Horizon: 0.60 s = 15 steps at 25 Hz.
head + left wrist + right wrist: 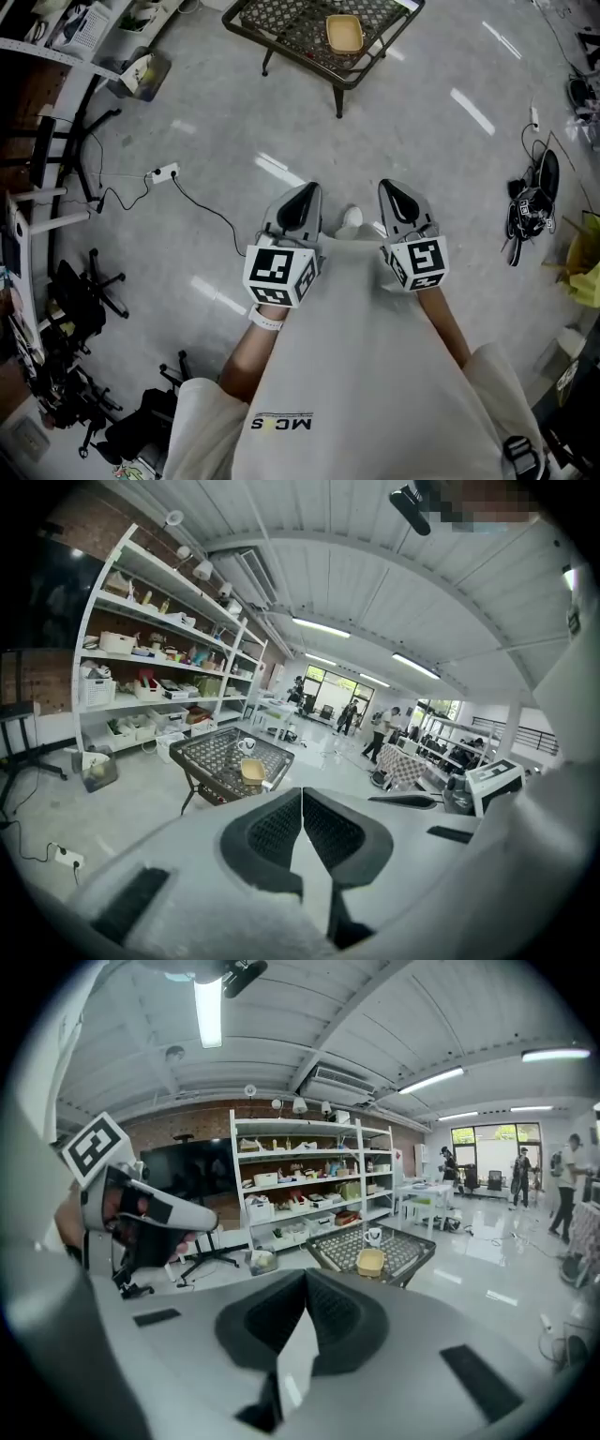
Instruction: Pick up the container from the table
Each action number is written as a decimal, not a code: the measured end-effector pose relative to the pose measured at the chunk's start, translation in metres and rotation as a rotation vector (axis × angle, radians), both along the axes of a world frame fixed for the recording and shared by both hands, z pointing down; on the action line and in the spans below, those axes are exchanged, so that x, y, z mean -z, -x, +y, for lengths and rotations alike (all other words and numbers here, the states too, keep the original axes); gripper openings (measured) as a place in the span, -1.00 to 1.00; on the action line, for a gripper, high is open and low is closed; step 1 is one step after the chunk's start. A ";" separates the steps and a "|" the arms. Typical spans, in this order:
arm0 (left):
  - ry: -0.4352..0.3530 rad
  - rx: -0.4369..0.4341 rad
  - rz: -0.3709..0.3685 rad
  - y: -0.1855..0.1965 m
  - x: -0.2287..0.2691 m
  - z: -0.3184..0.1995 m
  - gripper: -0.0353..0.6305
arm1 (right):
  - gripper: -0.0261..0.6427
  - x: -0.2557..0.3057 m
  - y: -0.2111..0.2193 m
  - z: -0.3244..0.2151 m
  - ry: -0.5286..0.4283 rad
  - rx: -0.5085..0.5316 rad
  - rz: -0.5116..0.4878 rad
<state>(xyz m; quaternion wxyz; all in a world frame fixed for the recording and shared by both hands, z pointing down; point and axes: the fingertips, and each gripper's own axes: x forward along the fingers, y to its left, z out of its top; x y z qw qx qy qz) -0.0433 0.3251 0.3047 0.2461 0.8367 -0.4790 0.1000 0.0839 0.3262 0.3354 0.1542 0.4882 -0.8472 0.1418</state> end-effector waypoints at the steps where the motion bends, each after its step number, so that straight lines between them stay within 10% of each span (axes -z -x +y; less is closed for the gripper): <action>1: -0.001 -0.001 -0.003 -0.010 0.000 -0.001 -0.81 | -0.87 0.001 -0.009 0.001 -0.004 -0.005 -0.007; 15: 0.059 0.019 -0.020 -0.102 -0.022 -0.003 -0.81 | -0.87 -0.004 -0.105 -0.020 -0.049 0.001 -0.021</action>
